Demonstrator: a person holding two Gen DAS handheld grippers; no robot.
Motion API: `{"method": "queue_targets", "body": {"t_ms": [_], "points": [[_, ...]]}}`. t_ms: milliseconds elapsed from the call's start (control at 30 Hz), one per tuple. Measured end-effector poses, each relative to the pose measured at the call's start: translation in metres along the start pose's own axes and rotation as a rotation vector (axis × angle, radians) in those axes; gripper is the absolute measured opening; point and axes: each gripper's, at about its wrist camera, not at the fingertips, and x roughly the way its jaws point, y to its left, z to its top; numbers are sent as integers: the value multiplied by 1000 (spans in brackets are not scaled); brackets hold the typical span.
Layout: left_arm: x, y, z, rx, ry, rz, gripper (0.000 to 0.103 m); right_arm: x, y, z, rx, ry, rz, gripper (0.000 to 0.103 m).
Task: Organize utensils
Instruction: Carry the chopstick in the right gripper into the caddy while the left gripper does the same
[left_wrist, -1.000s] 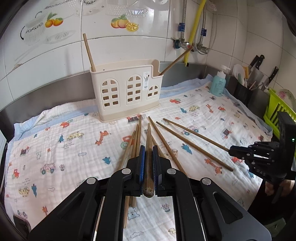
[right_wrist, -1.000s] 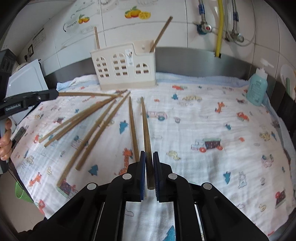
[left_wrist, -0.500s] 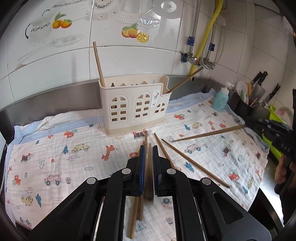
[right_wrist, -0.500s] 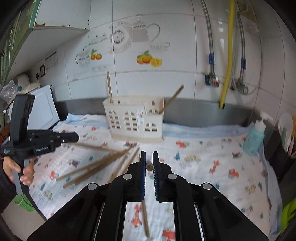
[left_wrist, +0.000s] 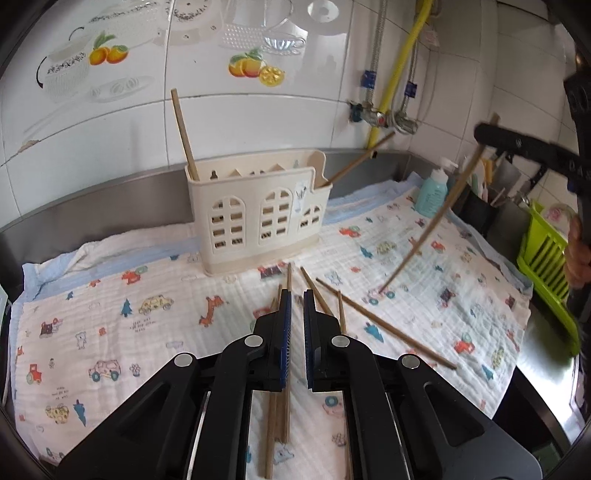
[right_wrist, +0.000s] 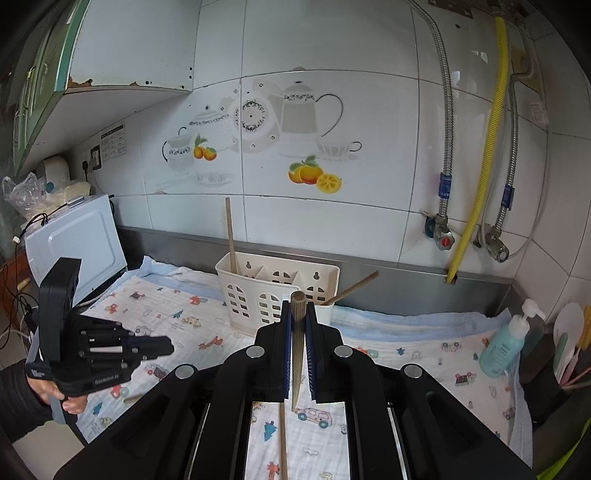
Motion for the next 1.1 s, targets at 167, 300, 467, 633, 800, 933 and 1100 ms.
{"method": "queue_targets", "body": {"t_ms": [167, 300, 467, 633, 800, 933, 1100], "points": [[4, -12, -28, 30, 66, -58, 8, -1, 2, -2, -3, -2, 1, 7], [11, -22, -54, 50, 118, -83, 9, -1, 3, -4, -6, -2, 2, 7], [25, -20, -80, 21, 170, -68, 31, -5, 7, -6, -17, -4, 0, 7], [32, -18, -92, 18, 190, -65, 30, -7, 7, -6, -20, -5, 0, 7], [38, -17, -98, 23, 212, -60, 29, -6, 7, -7, -22, -2, 2, 7], [44, -15, -101, 19, 249, -55, 17, -5, 8, -7, -24, 0, 4, 7], [47, -18, -105, 49, 287, -28, 9, -5, 9, -7, -26, -1, 4, 7]]}}
